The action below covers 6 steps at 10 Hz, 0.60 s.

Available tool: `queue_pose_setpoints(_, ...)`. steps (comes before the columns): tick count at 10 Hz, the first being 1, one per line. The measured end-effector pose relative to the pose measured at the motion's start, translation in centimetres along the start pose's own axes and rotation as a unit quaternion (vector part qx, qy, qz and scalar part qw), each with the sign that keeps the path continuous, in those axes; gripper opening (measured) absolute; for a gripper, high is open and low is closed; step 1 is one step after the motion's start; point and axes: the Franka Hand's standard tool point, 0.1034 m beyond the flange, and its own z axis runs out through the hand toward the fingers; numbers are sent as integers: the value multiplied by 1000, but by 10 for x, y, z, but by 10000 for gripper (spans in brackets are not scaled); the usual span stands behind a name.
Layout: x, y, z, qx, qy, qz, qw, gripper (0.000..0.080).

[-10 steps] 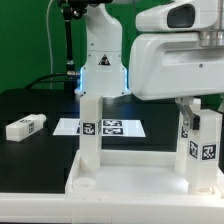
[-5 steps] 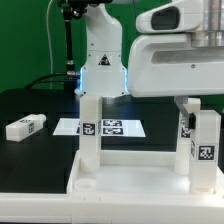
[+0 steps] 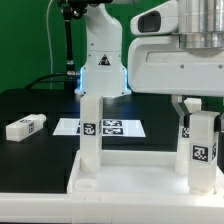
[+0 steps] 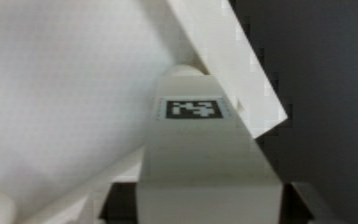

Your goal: Assemble desk

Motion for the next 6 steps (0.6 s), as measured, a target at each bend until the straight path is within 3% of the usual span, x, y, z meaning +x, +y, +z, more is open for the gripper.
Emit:
queue_pose_setpoints(2, 0, 0, 0, 2, -4, 93, 996, 289)
queue_pose_setpoints(6, -1, 0, 1, 3, -10, 277, 961, 289)
